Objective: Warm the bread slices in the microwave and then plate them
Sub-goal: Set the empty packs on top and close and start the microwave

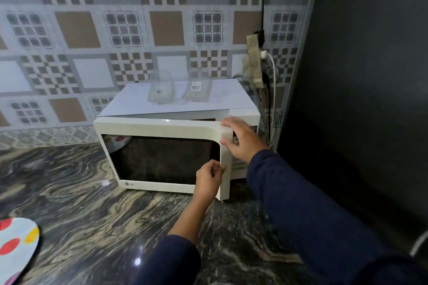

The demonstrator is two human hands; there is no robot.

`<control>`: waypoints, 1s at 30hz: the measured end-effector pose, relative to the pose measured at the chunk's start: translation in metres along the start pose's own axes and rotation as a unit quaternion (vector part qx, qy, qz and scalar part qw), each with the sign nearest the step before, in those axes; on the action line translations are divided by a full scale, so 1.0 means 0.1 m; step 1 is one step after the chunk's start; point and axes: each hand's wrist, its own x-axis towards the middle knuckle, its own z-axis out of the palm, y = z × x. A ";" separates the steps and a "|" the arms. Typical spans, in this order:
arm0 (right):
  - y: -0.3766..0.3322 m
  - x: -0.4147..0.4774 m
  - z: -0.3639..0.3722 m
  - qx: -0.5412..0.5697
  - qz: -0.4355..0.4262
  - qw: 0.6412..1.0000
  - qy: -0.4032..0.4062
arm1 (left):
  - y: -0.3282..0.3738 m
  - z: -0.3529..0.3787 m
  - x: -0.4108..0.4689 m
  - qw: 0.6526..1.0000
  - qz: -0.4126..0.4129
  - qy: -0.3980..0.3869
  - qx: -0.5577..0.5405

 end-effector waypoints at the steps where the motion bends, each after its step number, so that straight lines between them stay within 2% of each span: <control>1: 0.07 0.06 -0.03 -0.046 -0.004 0.999 -0.020 | 0.00 0.00 0.06 1.000 0.002 -0.011 0.000; 5: 0.30 0.27 -0.13 -0.198 0.035 0.978 -0.061 | -0.05 0.01 0.23 0.999 0.016 -0.038 0.026; 9: 0.38 0.35 -0.11 -0.273 0.078 0.953 -0.110 | -0.12 0.02 0.36 0.991 0.046 -0.096 0.078; 16: 0.46 0.43 -0.01 -0.324 0.050 0.943 -0.057 | -0.15 0.00 0.52 0.980 0.029 -0.169 0.100; 30: 0.53 0.52 0.08 -0.312 0.052 0.949 0.012 | -0.23 0.25 0.54 0.986 0.027 -0.091 0.139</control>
